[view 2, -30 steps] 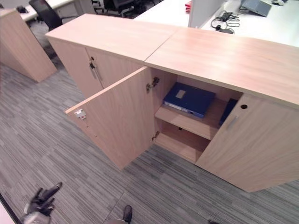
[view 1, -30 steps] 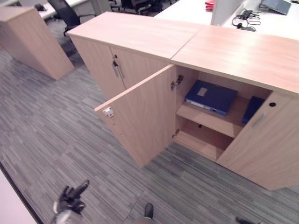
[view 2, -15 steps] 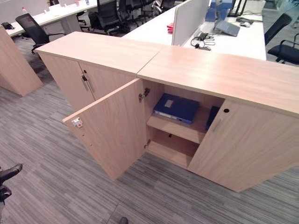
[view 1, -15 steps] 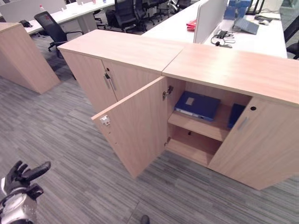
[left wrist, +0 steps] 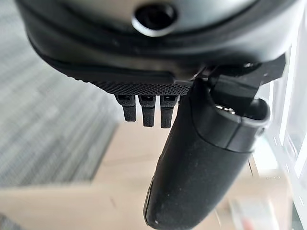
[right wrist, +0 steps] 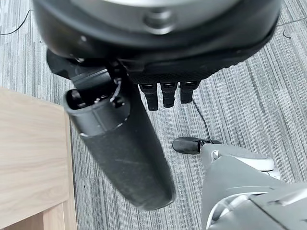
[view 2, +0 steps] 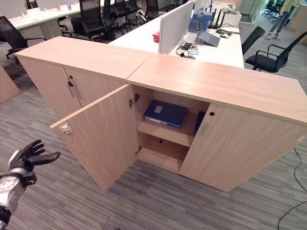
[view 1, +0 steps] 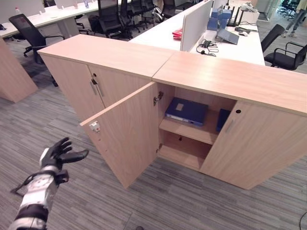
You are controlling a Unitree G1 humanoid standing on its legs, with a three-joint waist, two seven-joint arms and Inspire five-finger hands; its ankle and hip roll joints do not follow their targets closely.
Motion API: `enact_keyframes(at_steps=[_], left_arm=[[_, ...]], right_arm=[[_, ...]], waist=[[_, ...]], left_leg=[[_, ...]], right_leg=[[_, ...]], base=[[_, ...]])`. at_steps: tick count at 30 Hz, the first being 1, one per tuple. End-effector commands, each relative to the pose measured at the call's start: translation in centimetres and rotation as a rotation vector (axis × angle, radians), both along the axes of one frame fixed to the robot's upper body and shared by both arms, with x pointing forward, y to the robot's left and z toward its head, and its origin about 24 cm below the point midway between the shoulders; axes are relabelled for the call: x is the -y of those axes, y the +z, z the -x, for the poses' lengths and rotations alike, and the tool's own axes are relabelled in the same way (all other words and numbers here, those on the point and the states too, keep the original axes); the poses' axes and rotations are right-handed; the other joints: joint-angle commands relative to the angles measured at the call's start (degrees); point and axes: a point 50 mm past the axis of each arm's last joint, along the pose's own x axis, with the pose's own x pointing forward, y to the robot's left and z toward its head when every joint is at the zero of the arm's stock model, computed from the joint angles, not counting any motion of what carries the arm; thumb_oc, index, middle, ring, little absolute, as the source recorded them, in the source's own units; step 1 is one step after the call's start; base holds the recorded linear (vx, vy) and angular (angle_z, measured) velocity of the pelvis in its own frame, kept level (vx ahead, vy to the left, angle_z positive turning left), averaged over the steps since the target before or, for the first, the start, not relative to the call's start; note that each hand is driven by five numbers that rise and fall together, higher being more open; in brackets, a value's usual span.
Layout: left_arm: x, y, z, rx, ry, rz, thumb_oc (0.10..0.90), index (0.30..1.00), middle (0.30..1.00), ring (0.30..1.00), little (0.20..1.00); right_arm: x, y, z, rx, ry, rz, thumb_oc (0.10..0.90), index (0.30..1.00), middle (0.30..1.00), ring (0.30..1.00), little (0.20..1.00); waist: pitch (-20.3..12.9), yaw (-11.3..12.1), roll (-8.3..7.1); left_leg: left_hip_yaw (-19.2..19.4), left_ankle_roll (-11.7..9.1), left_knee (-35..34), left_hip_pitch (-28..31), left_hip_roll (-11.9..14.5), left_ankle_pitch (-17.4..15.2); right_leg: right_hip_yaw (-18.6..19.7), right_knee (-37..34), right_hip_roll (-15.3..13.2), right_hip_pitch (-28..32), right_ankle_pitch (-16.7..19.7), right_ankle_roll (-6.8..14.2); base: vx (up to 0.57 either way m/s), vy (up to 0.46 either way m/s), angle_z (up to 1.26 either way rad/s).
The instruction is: Put the empty folder in the office cabinet
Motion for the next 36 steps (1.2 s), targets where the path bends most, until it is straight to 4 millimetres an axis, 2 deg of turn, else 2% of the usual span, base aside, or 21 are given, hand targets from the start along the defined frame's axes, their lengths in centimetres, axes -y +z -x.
enact_keyframes(at_steps=[1,2,3,4,5,13,17,18,19,20,21,22,23,25,26,27,29,30,31,32,36], left_arm=[[0.1,10.1,-5.2,0.371,-0.054,-0.051,0.800,0.900,0.900,0.900,0.900],[0.2,10.1,-5.3,0.371,-0.055,-0.051,0.800,0.900,0.900,0.900,0.900],[1.5,11.1,-6.6,0.386,-0.115,-0.059,0.800,0.900,0.900,0.900,0.900],[1.5,11.1,-6.6,0.385,-0.115,-0.061,0.800,0.900,0.900,0.900,0.900],[2.0,11.7,-7.3,0.392,-0.133,-0.070,0.800,0.900,0.900,0.900,0.900],[3.2,14.2,-9.2,0.433,-0.162,-0.097,0.800,0.900,0.900,0.900,0.900],[5.7,15.1,-10.1,0.479,-0.246,-0.095,0.800,0.900,0.900,0.900,0.900],[8.2,15.6,-10.4,0.523,-0.355,-0.094,0.800,0.900,0.900,0.900,0.900],[11.2,15.0,-10.3,0.551,-0.474,-0.034,0.800,0.900,0.900,0.900,0.900],[11.2,14.9,-10.2,0.550,-0.474,-0.033,0.800,0.900,0.900,0.900,0.900],[16.0,12.3,-8.9,0.586,-0.615,0.213,0.800,0.900,0.900,0.900,0.900],[16.0,12.3,-8.9,0.585,-0.613,0.214,0.800,0.900,0.900,0.900,0.900],[21.8,9.1,-6.2,0.560,-0.771,0.512,0.800,0.900,0.900,0.900,0.900],[21.8,9.1,-6.2,0.558,-0.769,0.513,0.800,0.900,0.900,0.900,0.900],[26.8,5.2,-2.3,0.435,-0.874,0.787,0.800,0.900,0.900,0.900,0.900],[30.6,3.0,0.1,0.303,-0.953,0.931,0.800,0.900,0.900,0.900,0.900],[33.8,2.9,0.9,0.236,-1.051,0.980,0.800,0.900,0.900,0.900,0.900],[34.6,3.2,1.0,0.229,-1.113,0.933,0.800,0.900,0.900,0.900,0.900],[35.3,4.6,1.6,0.253,-1.314,0.680,0.800,0.900,0.900,0.900,0.900],[35.4,4.9,1.9,0.274,-1.375,0.592,0.800,0.900,0.900,0.900,0.900],[35.4,5.3,1.6,0.305,-1.398,0.554,0.800,0.900,0.900,0.900,0.900]], right_arm=[[1.4,0.5,-1.0,0.022,0.047,0.037,0.800,0.900,0.900,0.900,0.900],[1.3,0.5,-0.9,0.022,0.046,0.037,0.800,0.900,0.900,0.900,0.900],[1.2,0.5,-0.9,0.021,0.066,0.028,0.800,0.900,0.900,0.900,0.900],[1.1,0.4,-0.9,0.020,0.066,0.027,0.800,0.900,0.900,0.900,0.900],[1.1,0.5,-1.0,0.024,0.073,0.025,0.800,0.900,0.900,0.900,0.900],[0.9,0.4,-0.8,0.023,0.087,0.012,0.800,0.900,0.900,0.900,0.900],[0.4,0.2,-0.6,0.019,0.084,0.002,0.800,0.900,0.900,0.900,0.900],[0.2,0.2,-0.7,0.021,0.085,0.000,0.800,0.900,0.900,0.900,0.900],[0.1,0.1,-0.5,0.005,0.085,-0.004,0.800,0.900,0.900,0.900,0.900],[0.1,0.1,-0.5,0.005,0.085,-0.003,0.800,0.900,0.900,0.900,0.900],[-0.6,-0.2,-0.2,-0.029,0.082,-0.017,0.800,0.900,0.900,0.900,0.900],[-0.6,-0.2,-0.1,-0.031,0.083,-0.016,0.800,0.900,0.900,0.900,0.900],[-1.3,-0.4,-0.7,-0.035,0.086,-0.030,0.800,0.900,0.900,0.900,0.900],[-1.3,-0.4,-0.6,-0.037,0.086,-0.030,0.800,0.900,0.900,0.900,0.900],[-2.4,-0.6,-1.9,-0.030,0.108,-0.048,0.800,0.900,0.900,0.900,0.900],[-3.3,-0.7,-3.2,-0.028,0.162,-0.055,0.800,0.900,0.900,0.900,0.900],[-3.6,-0.6,-4.7,-0.005,0.207,-0.056,0.800,0.900,0.900,0.900,0.900],[-3.7,-0.5,-5.2,0.002,0.235,-0.049,0.800,0.900,0.900,0.900,0.900],[-3.4,-0.3,-6.3,0.014,0.285,-0.022,0.800,0.900,0.900,0.900,0.900],[-3.5,-0.2,-6.9,0.029,0.323,-0.015,0.800,0.900,0.900,0.900,0.900],[-3.4,0.1,-7.8,0.046,0.370,-0.007,0.800,0.900,0.900,0.900,0.900]], waist=[[0.1,-0.1,3.12],[0.1,0.0,3.09],[0.1,-0.9,2.88],[-0.1,-0.8,2.92],[0.0,-1.2,2.67],[-0.3,-2.5,2.25],[-0.2,-3.0,2.02],[-0.1,-3.0,1.95],[0.1,-2.8,1.89],[0.0,-2.8,1.93],[0.4,-2.6,1.82],[0.3,-2.7,1.90],[0.7,-2.6,2.00],[0.6,-2.6,2.05],[1.1,-2.1,2.36],[1.5,-2.0,2.61],[2.1,-2.3,2.88],[2.4,-2.6,3.04],[2.8,-3.1,3.63],[2.8,-3.3,4.03],[3.0,-3.5,4.78]], left_leg=[[-2.5,-2.1,-0.1,1.9,1.4,-8.1],[-2.5,-2.1,-0.1,1.9,1.4,-8.1],[-1.4,-1.6,-0.1,1.7,1.2,-7.1],[-1.9,-2.0,-0.1,2.2,1.4,-8.2],[-1.0,-1.6,-0.1,1.8,1.3,-7.2],[0.2,-1.4,-0.1,2.3,1.5,-7.3],[0.6,-1.4,-0.1,2.6,1.6,-7.3],[0.5,-1.3,-0.1,2.5,1.5,-7.2],[0.3,-1.3,-0.1,2.3,1.5,-7.2],[0.3,-1.3,-0.1,2.3,1.5,-7.2],[0.1,-1.1,-0.1,2.2,1.4,-7.2],[0.1,-1.1,-0.1,2.2,1.4,-7.2],[-0.1,-0.9,-0.1,2.2,1.3,-7.3],[0.0,-0.9,-0.1,2.2,1.4,-7.3],[-0.1,-0.5,-0.1,2.4,1.3,-7.7],[-0.3,-0.4,-0.1,2.8,1.4,-7.8],[-0.4,-0.5,-0.1,2.8,1.7,-7.5],[-0.4,-0.6,-0.1,2.8,1.9,-7.4],[-0.4,-0.8,-0.1,2.7,2.5,-7.2],[-0.1,-1.2,-0.1,2.6,3.1,-6.8],[0.2,-2.0,-0.1,2.4,4.3,-5.8]], right_leg=[[0.0,0.9,-1.3,3.8,-5.1,4.7],[0.0,0.9,-1.3,3.8,-5.1,4.7],[-0.2,0.8,-1.7,2.9,-3.9,4.3],[0.6,0.7,-1.3,3.4,-4.7,4.8],[0.2,0.6,-1.6,2.7,-3.8,4.4],[1.9,0.2,-1.2,2.1,-3.4,4.5],[2.3,0.2,-0.9,1.9,-3.5,4.4],[2.3,0.2,-0.9,1.9,-3.5,4.4],[2.1,0.2,-0.8,1.9,-3.5,4.3],[2.1,0.2,-0.8,1.9,-3.5,4.3],[1.8,0.2,-0.8,2.1,-3.5,4.2],[1.8,0.2,-0.8,2.1,-3.5,4.2],[1.9,0.2,-0.8,2.1,-3.6,4.0],[1.9,0.2,-0.8,2.0,-3.6,4.0],[2.3,0.2,-0.7,2.1,-3.9,3.8],[2.8,0.2,-0.5,2.1,-4.2,3.5],[3.4,0.2,-0.1,1.9,-4.5,3.2],[3.7,0.2,0.2,1.8,-4.7,3.0],[4.1,0.2,0.8,1.6,-5.3,2.9],[4.3,0.2,1.3,1.4,-5.7,2.7],[4.8,0.2,2.6,1.0,-6.4,2.0]], base=[[-0.01,-0.004,-0.20],[-0.09,0.012,-0.17],[-0.02,-0.003,-0.16],[-0.10,0.003,-0.11],[-0.02,-0.013,-0.11],[-0.02,-0.005,-0.06],[-0.01,-0.006,0.00],[-0.04,-0.028,0.02],[-0.03,-0.017,0.05],[-0.04,-0.030,0.05],[-0.02,-0.021,0.09],[-0.03,-0.028,0.06],[-0.01,-0.007,0.09],[-0.01,-0.004,0.05],[0.01,-0.025,0.07],[0.00,-0.037,-0.01],[-0.02,-0.052,-0.06],[-0.06,-0.090,-0.19],[-0.05,-0.110,-0.58],[-0.04,-0.116,-0.61],[-0.01,-0.088,-0.38]])
